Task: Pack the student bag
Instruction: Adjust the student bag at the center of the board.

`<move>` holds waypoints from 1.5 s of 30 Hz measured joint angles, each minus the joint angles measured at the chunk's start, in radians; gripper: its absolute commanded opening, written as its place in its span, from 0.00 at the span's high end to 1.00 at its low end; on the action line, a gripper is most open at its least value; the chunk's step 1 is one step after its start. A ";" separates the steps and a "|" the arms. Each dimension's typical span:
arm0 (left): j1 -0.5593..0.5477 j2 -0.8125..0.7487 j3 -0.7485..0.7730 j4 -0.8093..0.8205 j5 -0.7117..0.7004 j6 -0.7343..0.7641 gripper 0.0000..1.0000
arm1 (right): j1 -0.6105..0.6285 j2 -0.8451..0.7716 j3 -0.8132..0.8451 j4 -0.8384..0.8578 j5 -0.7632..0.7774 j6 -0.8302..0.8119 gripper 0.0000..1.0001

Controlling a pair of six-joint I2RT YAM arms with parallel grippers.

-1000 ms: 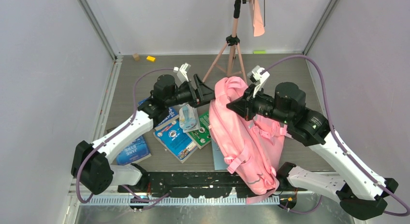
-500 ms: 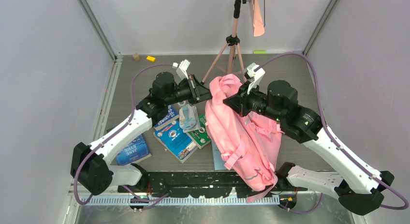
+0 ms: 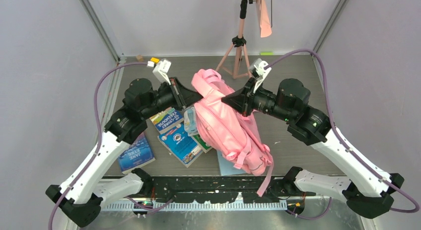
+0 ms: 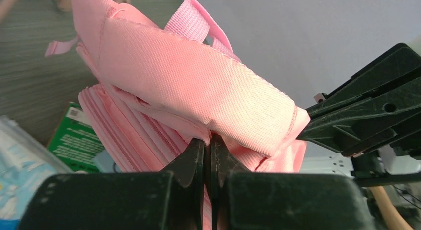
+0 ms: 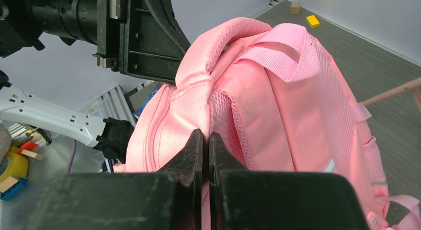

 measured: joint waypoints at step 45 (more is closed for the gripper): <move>0.039 -0.092 -0.107 -0.204 -0.649 0.152 1.00 | 0.018 -0.061 -0.223 -0.285 -0.098 0.494 0.36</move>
